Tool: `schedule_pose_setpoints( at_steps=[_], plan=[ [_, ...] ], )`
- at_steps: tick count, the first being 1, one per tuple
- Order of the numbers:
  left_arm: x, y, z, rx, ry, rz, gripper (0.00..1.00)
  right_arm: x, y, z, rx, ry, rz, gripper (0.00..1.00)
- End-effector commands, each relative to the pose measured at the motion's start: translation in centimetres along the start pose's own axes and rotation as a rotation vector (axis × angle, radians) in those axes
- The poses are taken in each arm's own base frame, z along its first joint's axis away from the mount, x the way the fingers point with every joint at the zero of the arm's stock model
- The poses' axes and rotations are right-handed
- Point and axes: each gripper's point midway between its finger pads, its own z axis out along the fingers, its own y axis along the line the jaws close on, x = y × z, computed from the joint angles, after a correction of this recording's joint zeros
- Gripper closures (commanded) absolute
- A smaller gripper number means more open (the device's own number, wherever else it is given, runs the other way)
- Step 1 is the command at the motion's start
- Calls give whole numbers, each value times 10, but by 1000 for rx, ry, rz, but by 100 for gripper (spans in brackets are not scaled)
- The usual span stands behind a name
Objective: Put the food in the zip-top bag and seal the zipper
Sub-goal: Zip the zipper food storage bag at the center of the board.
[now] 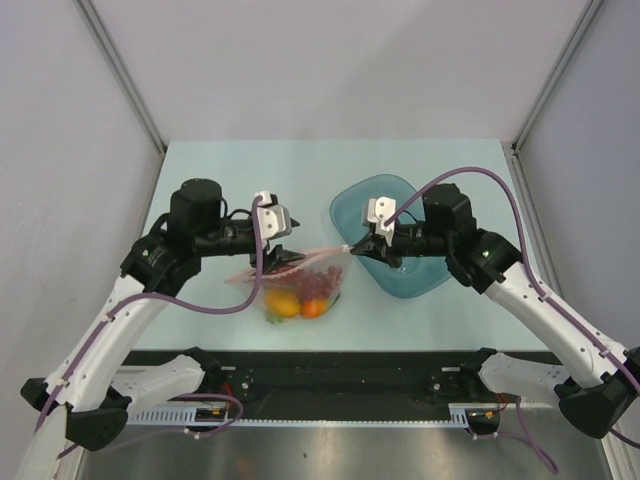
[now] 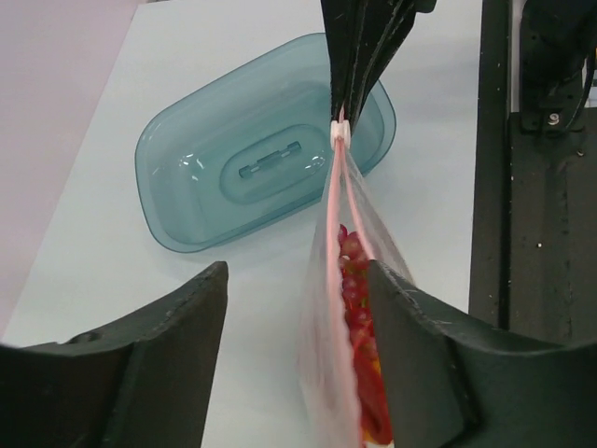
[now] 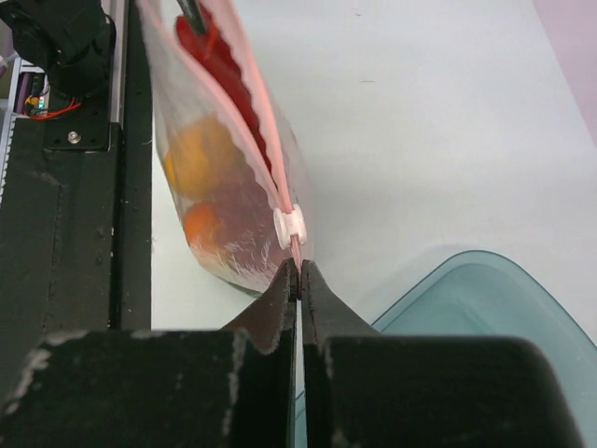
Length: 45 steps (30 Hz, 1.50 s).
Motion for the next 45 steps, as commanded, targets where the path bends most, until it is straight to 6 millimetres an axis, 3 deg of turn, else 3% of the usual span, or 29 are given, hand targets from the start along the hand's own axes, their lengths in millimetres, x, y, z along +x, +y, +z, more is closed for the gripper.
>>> schedule_pose_setpoints(
  at_steps=[1, 4, 5, 11, 19, 24, 29, 33, 37, 45],
  plan=[
    [-27, 2, -14, -26, -76, 48, 32, -25, -5, -11, 53, -71, -31, 100],
    [-37, 4, -1, 2, -79, 35, 41, -29, 1, -5, 39, -80, -41, 100],
    [-31, 5, 12, 41, -53, 23, 42, -29, 2, -4, 36, -81, -42, 100],
    [-48, -10, 33, 82, -75, -12, 45, -32, 5, -4, 39, -83, -26, 100],
    [-34, -30, 59, 138, -51, -40, 51, -38, 11, -2, 35, -96, -22, 100],
    [-28, -30, 70, 132, -33, -59, 51, -39, 12, -2, 32, -97, -25, 100],
    [-15, -32, 76, 142, 14, -89, 64, -41, 11, -5, 40, -100, -31, 100],
    [-6, -32, 70, 129, 47, -84, 78, -38, 11, -7, 46, -90, -31, 100],
    [-7, -37, 58, 125, 37, -79, 100, -35, 12, -8, 47, -77, -24, 100],
    [11, -35, 34, 106, 102, -58, 100, -28, 6, -14, 62, -57, -19, 100]
  ],
)
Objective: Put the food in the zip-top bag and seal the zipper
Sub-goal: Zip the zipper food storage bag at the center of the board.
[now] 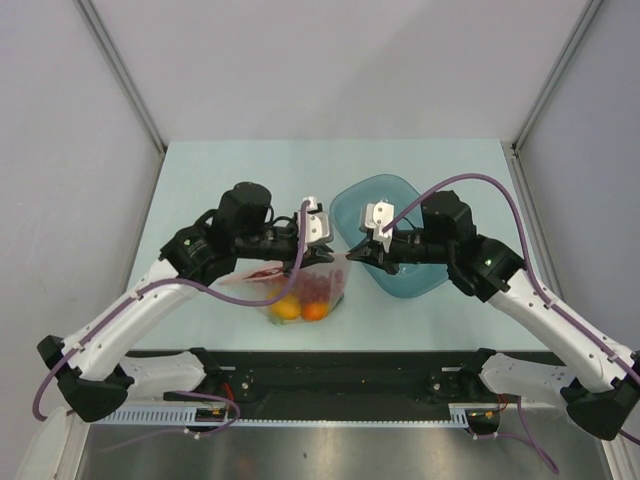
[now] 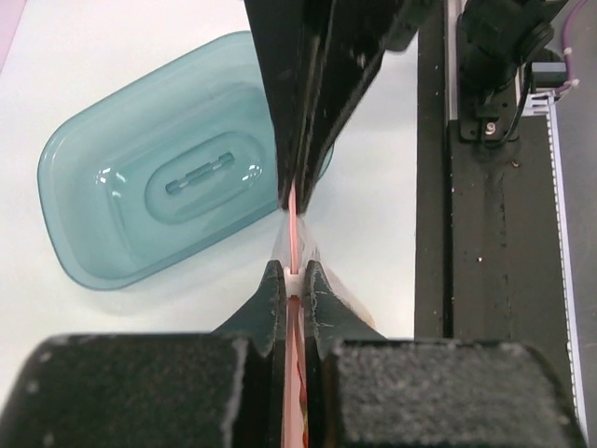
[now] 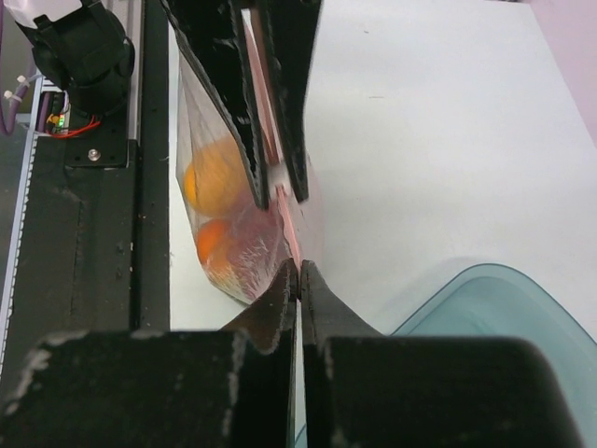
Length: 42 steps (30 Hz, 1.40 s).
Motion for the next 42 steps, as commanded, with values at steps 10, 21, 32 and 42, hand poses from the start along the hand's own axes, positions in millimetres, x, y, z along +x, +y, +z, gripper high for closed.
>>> schedule_pose_setpoints(
  at_steps=[10, 21, 32, 42],
  plan=[
    [39, -12, -48, -76, 117, 75, 100, 6, -9, -25, 54, 38, -48, 100],
    [53, -21, -71, -137, 139, 109, 100, 14, -5, -32, 44, 68, -67, 100],
    [68, -36, -95, -136, 193, 143, 100, 20, -5, -34, 40, 85, -65, 100],
    [83, -46, -126, -170, 282, 158, 100, 21, -5, -37, 49, 91, -74, 100]
  ],
)
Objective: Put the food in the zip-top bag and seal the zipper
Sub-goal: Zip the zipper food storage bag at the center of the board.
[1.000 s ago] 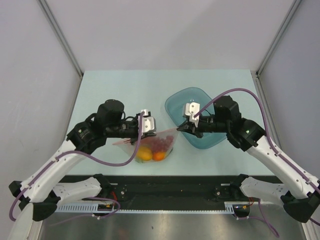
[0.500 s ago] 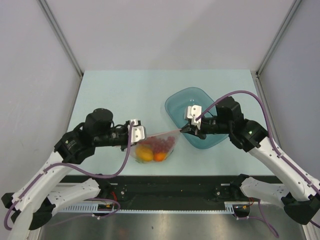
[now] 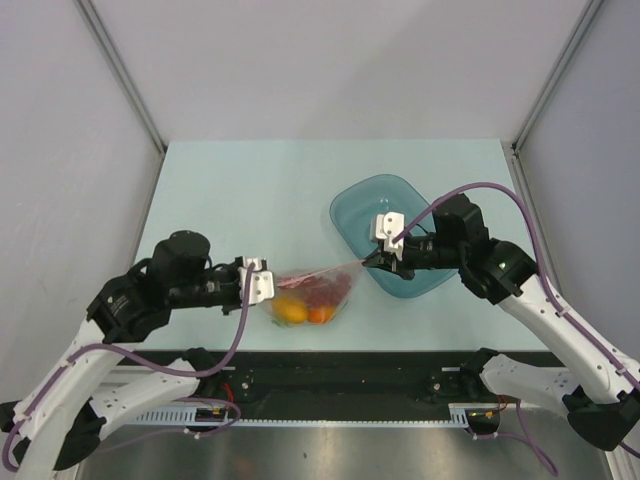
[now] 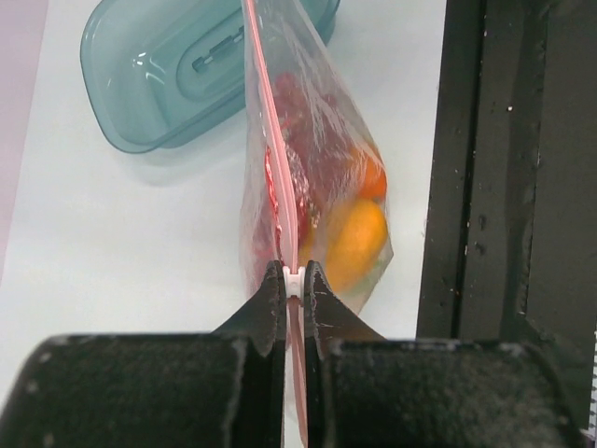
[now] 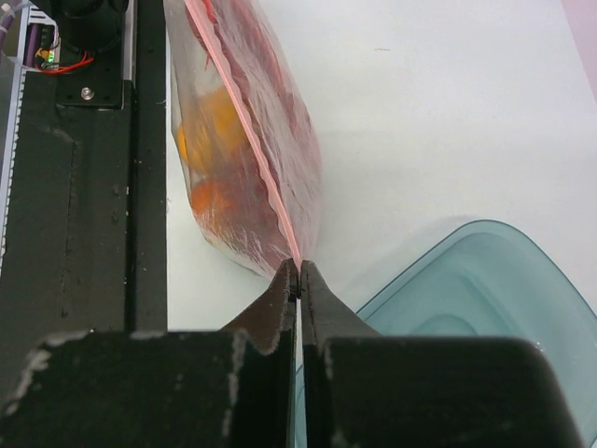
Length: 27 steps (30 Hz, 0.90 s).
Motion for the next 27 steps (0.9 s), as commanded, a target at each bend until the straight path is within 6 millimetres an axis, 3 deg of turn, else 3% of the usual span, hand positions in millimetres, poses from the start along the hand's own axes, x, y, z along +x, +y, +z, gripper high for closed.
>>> schedule_pose_setpoints(
  at_steps=[1, 9, 15, 20, 22, 23, 25, 27],
  plan=[
    [23, -5, -26, -35, 111, 16, 100, -3, -10, -12, 64, 2, -36, 100],
    [41, 3, -54, -144, 198, 64, 100, 1, -14, -8, 62, 12, -39, 100],
    [48, 13, -62, -218, 232, 85, 100, -5, -29, 2, 87, -22, -39, 100],
    [51, 60, -69, -448, 290, 152, 100, -28, -63, 17, 181, -111, -72, 100],
    [42, 81, -71, -539, 280, 185, 100, -30, -80, 26, 220, -124, -67, 100],
    [41, 90, -72, -576, 298, 188, 100, -44, -91, 26, 254, -169, -91, 100],
    [35, 113, -78, -673, 291, 181, 100, -45, -109, 35, 297, -179, -66, 100],
    [26, 139, -79, -753, 268, 168, 100, -61, -127, 35, 357, -236, -90, 100]
  ],
)
